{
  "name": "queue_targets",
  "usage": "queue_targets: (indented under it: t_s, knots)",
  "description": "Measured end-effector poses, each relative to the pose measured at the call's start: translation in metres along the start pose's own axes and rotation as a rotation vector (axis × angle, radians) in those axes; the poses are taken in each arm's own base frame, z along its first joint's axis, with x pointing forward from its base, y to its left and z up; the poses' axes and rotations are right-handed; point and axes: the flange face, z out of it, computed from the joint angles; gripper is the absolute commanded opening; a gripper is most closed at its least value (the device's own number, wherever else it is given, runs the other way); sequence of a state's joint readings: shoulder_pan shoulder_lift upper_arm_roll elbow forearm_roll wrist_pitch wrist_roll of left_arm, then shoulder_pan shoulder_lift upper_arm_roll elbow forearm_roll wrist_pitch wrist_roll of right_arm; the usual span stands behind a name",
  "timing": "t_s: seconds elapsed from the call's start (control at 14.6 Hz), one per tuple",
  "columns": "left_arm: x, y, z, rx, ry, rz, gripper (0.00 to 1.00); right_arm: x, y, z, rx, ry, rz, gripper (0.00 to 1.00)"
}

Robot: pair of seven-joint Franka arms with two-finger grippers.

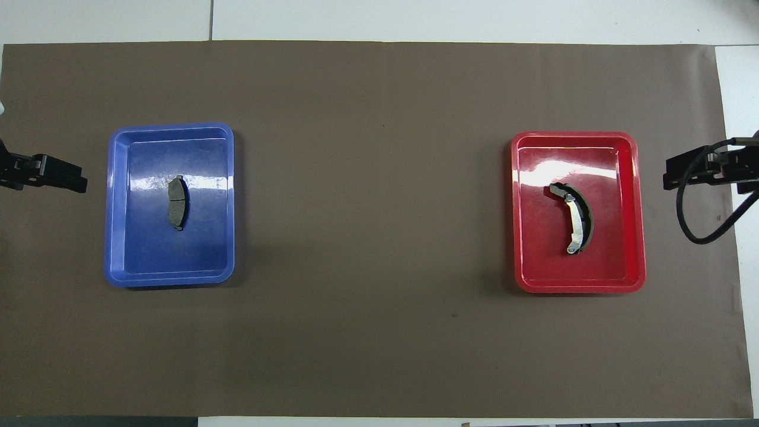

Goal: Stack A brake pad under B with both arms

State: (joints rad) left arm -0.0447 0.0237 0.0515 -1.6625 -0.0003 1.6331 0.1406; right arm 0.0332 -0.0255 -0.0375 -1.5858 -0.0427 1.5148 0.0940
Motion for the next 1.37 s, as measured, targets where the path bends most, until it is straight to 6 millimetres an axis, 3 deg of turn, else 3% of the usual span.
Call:
queue_targets:
  t_s: [1.16, 1.37]
  knots:
    - [0.0001, 0.0008, 0.0003, 0.000, -0.001, 0.001, 1.00, 0.0000, 0.0002, 0.0000, 0.000, 0.000, 0.000, 1.00]
    - [0.0059, 0.0016, 0.0089, 0.006, 0.043, 0.004, 1.00, 0.0000, 0.0002, 0.0000, 0.000, 0.000, 0.000, 1.00]
